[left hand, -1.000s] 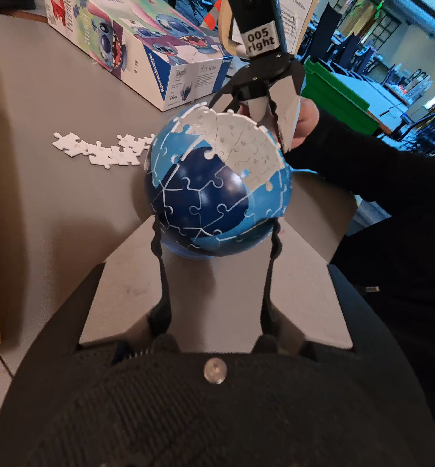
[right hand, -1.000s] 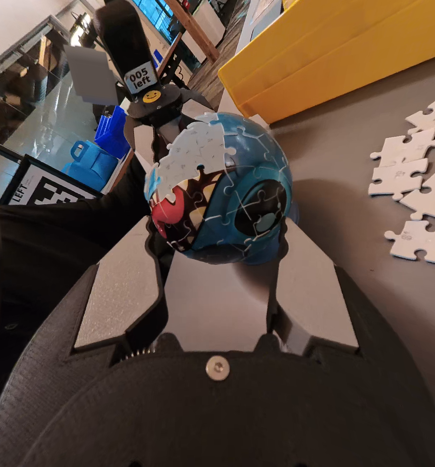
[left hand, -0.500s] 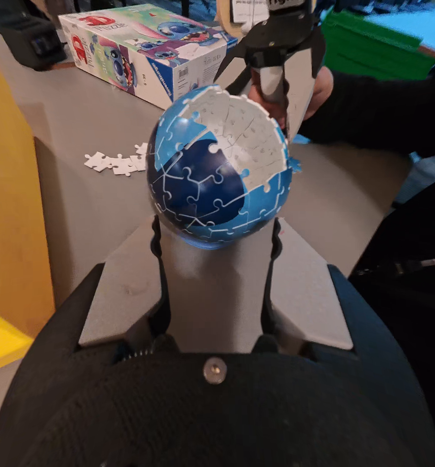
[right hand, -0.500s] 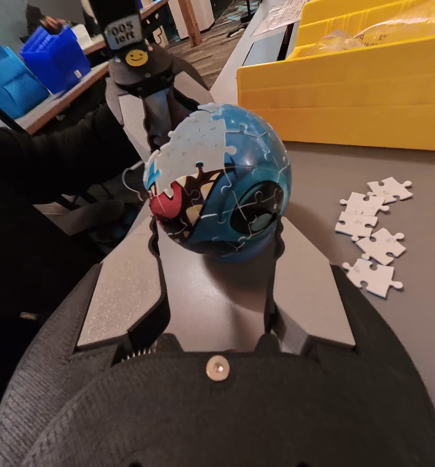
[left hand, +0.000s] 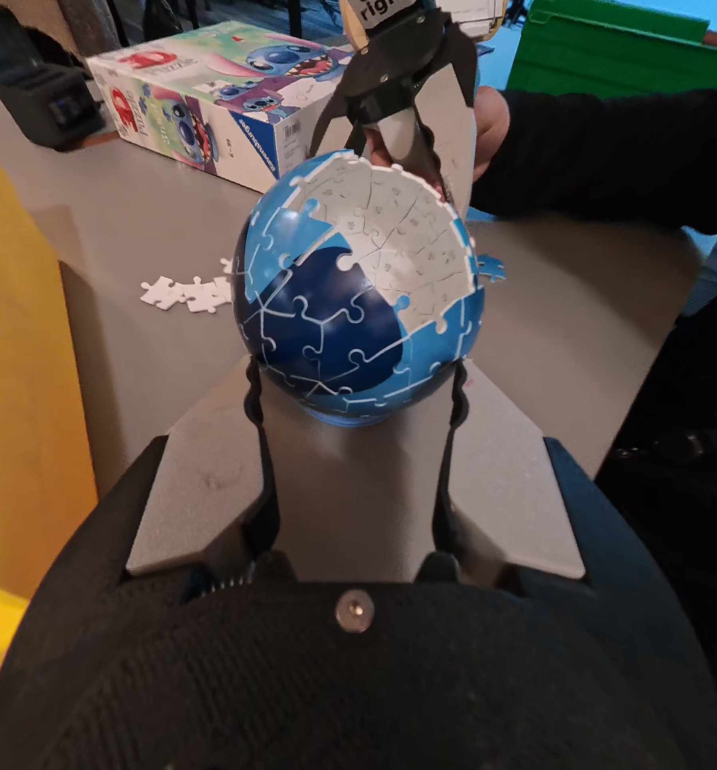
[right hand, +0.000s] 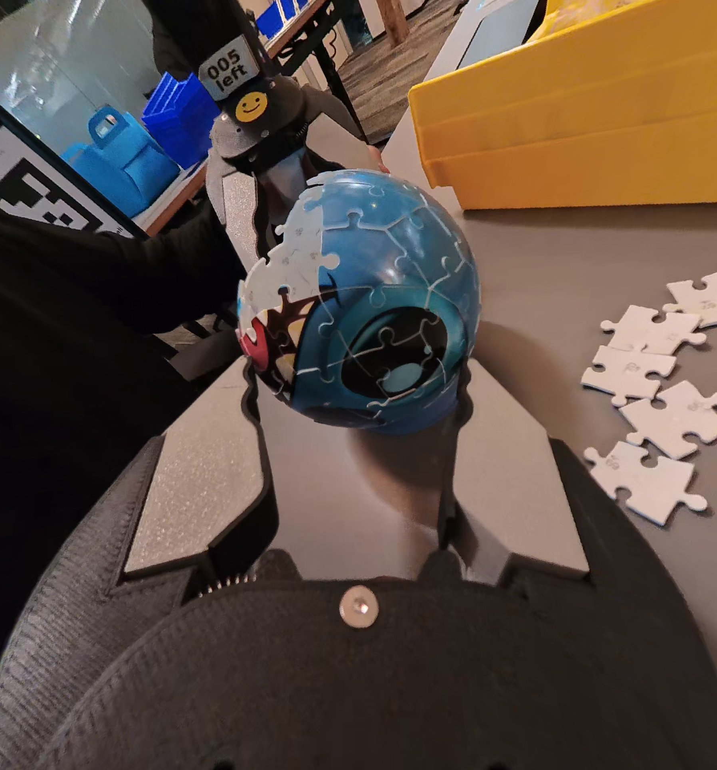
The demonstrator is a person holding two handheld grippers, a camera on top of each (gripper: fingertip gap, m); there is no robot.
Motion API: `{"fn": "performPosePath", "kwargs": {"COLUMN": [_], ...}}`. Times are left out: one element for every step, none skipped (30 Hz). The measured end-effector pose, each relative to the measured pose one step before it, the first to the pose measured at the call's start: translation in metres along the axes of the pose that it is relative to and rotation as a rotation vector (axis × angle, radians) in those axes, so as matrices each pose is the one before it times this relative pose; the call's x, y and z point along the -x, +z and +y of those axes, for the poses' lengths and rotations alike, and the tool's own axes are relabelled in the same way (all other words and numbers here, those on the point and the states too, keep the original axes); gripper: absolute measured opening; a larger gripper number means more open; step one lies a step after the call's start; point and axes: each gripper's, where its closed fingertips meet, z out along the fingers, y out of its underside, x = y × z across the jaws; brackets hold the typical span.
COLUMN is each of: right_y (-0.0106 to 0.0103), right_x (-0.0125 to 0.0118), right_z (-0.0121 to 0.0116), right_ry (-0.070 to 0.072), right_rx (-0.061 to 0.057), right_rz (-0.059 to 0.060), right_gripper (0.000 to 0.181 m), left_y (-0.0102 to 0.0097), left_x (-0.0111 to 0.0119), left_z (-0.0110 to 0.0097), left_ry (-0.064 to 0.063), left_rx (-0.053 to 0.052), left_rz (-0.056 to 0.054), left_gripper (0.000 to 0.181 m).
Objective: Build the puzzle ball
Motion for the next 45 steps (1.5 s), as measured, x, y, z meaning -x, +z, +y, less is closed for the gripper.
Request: {"fn": "performPosePath", "kwargs": {"right_y": [0.00060,0.00069,0.00074,0.00040,0.00004,-0.00012,-0.00043,-0.00073,-0.00118,-0.00140,-0.00110,-0.00071,-0.00001,-0.00009,-0.00115,-0.00316,-0.00565,-0.00799,-0.00967,-0.01016,-0.00981,-0.00865,-0.00711,-0.00481,-0.00222,0.00002,0.00179,0.00281,0.00276,0.00249,0.00171,0.00100,0.00017,-0.00043,-0.00080,-0.00077,-0.00005,0.00075,0.00183,0.00243,0.00299,0.00342,0.00378,0.00430,0.00491], "right_x": [-0.00040,-0.00059,-0.00021,0.00002,0.00020,0.00014,0.00008,-0.00003,0.00006,0.00003,-0.00008,-0.00025,-0.00022,-0.00015,-0.00158,-0.00202,-0.00052,0.00179,0.00372,0.00474,0.00513,0.00559,0.00643,0.00763,0.00803,0.00697,0.00461,0.00211,0.00117,0.00183,0.00040,-0.00222,-0.00455,-0.00579,-0.00566,-0.00304,0.00087,0.00296,0.00253,0.00177,0.00158,0.00014,-0.00274,-0.00400,-0.00365], "right_z": [-0.00036,-0.00054,-0.00045,-0.00020,-0.00013,-0.00012,-0.00003,-0.00025,-0.00078,-0.00088,-0.00030,0.00030,0.00082,0.00130,0.00189,0.00171,0.00064,0.00029,0.00148,0.00427,0.00820,0.01158,0.01313,0.01338,0.01316,0.01221,0.00945,0.00554,0.00133,-0.00305,-0.00710,-0.00970,-0.00956,-0.00732,-0.00494,-0.00297,-0.00071,0.00032,-0.00146,-0.00405,-0.00436,-0.00310,-0.00231,-0.00242,-0.00305], "right_ry": [-0.0322,-0.0363,-0.0347,-0.0277,-0.0185,-0.0130,-0.0122,-0.0113,-0.0096,-0.0076,-0.0037,0.0017,0.0056,0.0050,0.0026,-0.0021,-0.0086,-0.0090,-0.0041,-0.0036,-0.0085,-0.0142,-0.0165,-0.0134,-0.0073,0.0009,0.0120,0.0250,0.0307,0.0229,0.0135,0.0053,-0.0009,-0.0019,0.0025,0.0097,0.0158,0.0129,-0.0030,-0.0205,-0.0373,-0.0466,-0.0473,-0.0416,-0.0313], "right_rx": [-0.0018,-0.0041,-0.0041,-0.0021,-0.0005,0.0000,-0.0004,-0.0017,-0.0040,-0.0050,-0.0015,0.0029,0.0060,0.0107,0.0187,0.0188,0.0068,-0.0031,-0.0034,0.0060,0.0227,0.0356,0.0370,0.0320,0.0307,0.0299,0.0195,0.0059,-0.0053,-0.0165,-0.0334,-0.0489,-0.0545,-0.0484,-0.0418,-0.0372,-0.0209,-0.0004,-0.0028,-0.0140,-0.0083,0.0072,0.0135,0.0088,-0.0006], "right_rz": [0.0096,0.0139,0.0123,0.0088,0.0050,0.0025,0.0018,0.0020,0.0027,0.0031,0.0023,0.0013,-0.0002,0.0022,0.0159,0.0280,0.0257,0.0176,0.0112,0.0117,0.0176,0.0223,0.0215,0.0154,0.0087,0.0081,0.0117,0.0121,0.0013,-0.0153,-0.0143,-0.0016,0.0124,0.0230,0.0268,0.0158,-0.0060,-0.0173,-0.0103,-0.0007,0.0012,0.0056,0.0159,0.0153,0.0057], "right_gripper": [0.094,0.095,0.095,0.095,0.095,0.095,0.095,0.094,0.092,0.091,0.089,0.088,0.088,0.089,0.090,0.091,0.090,0.089,0.089,0.088,0.087,0.087,0.086,0.084,0.081,0.080,0.080,0.079,0.079,0.081,0.081,0.082,0.082,0.082,0.082,0.082,0.082,0.082,0.083,0.085,0.087,0.086,0.086,0.087,0.087], "left_y": [-0.00036,-0.00023,-0.00047,-0.00071,-0.00074,-0.00059,-0.00049,-0.00051,-0.00073,-0.00058,-0.00013,0.00003,0.00005,-0.00001,-0.00037,-0.00178,-0.00324,-0.00475,-0.00572,-0.00659,-0.00706,-0.00697,-0.00599,-0.00472,-0.00308,-0.00119,0.00061,0.00194,0.00308,0.00374,0.00402,0.00399,0.00366,0.00320,0.00254,0.00175,0.00091,0.00037,0.00008,0.00007,0.00036,0.00066,0.00100,0.00126,0.00166], "left_x": [0.00052,0.00048,0.00010,-0.00015,-0.00010,-0.00033,-0.00031,-0.00030,-0.00030,-0.00010,-0.00014,-0.00028,-0.00003,0.00037,0.00112,0.00099,0.00055,0.00092,0.00095,0.00101,0.00103,0.00100,0.00082,-0.00049,-0.00176,-0.00147,-0.00064,-0.00073,-0.00221,-0.00102,0.00098,0.00136,0.00180,0.00074,-0.00062,-0.00236,-0.00393,-0.00359,-0.00147,-0.00110,-0.00171,-0.00142,-0.00069,0.00071,0.00130], "left_z": [-0.00005,0.00002,-0.00006,-0.00012,-0.00020,-0.00006,-0.00002,-0.00031,-0.00020,0.00054,0.00141,0.00100,0.00082,0.00203,0.00254,0.00158,0.00042,-0.00002,0.00068,0.00104,0.00060,0.00026,0.00064,0.00126,0.00224,0.00323,0.00356,0.00314,0.00180,0.00003,-0.00108,-0.00057,-0.00004,0.00030,0.00071,0.00028,-0.00047,-0.00044,-0.00005,0.00069,0.00066,0.00020,-0.00067,-0.00186,-0.00217], "left_ry": [0.0376,0.0441,0.0416,0.0342,0.0232,0.0127,0.0057,0.0039,0.0046,-0.0030,-0.0124,-0.0129,-0.0068,-0.0055,-0.0060,-0.0048,-0.0037,-0.0050,-0.0070,-0.0068,-0.0048,-0.0063,-0.0121,-0.0184,-0.0258,-0.0319,-0.0331,-0.0293,-0.0203,-0.0115,-0.0056,-0.0029,-0.0099,-0.0131,-0.0150,-0.0079,0.0079,0.0258,0.0374,0.0450,0.0467,0.0480,0.0537,0.0543,0.0411], "left_rx": [-0.0028,-0.0022,-0.0020,-0.0026,-0.0033,-0.0021,-0.0035,-0.0065,-0.0093,-0.0067,-0.0002,-0.0023,-0.0040,0.0067,0.0138,0.0081,0.0001,-0.0028,0.0010,0.0014,-0.0048,-0.0099,-0.0095,-0.0079,-0.0040,0.0014,0.0046,0.0031,0.0005,-0.0063,-0.0095,-0.0072,-0.0027,0.0005,0.0053,0.0044,-0.0025,-0.0018,0.0029,0.0091,0.0124,0.0108,0.0071,0.0010,-0.0036], "left_rz": [-0.0225,-0.0253,-0.0236,-0.0200,-0.0159,-0.0110,-0.0080,-0.0066,-0.0061,-0.0034,0.0014,0.0033,0.0012,-0.0011,-0.0062,-0.0076,-0.0065,-0.0101,-0.0112,-0.0147,-0.0170,-0.0176,-0.0157,-0.0065,0.0022,0.0033,0.0012,0.0056,0.0175,0.0118,0.0010,0.0006,-0.0038,-0.0012,0.0010,0.0061,0.0083,0.0007,-0.0144,-0.0136,-0.0056,-0.0034,-0.0059,-0.0130,-0.0091], "left_gripper": [0.090,0.090,0.091,0.090,0.090,0.089,0.088,0.087,0.086,0.085,0.084,0.084,0.084,0.084,0.084,0.085,0.085,0.084,0.083,0.084,0.083,0.081,0.080,0.080,0.081,0.082,0.082,0.082,0.083,0.083,0.083,0.083,0.082,0.082,0.082,0.082,0.083,0.083,0.083,0.083,0.084,0.086,0.087,0.087,0.086]}}
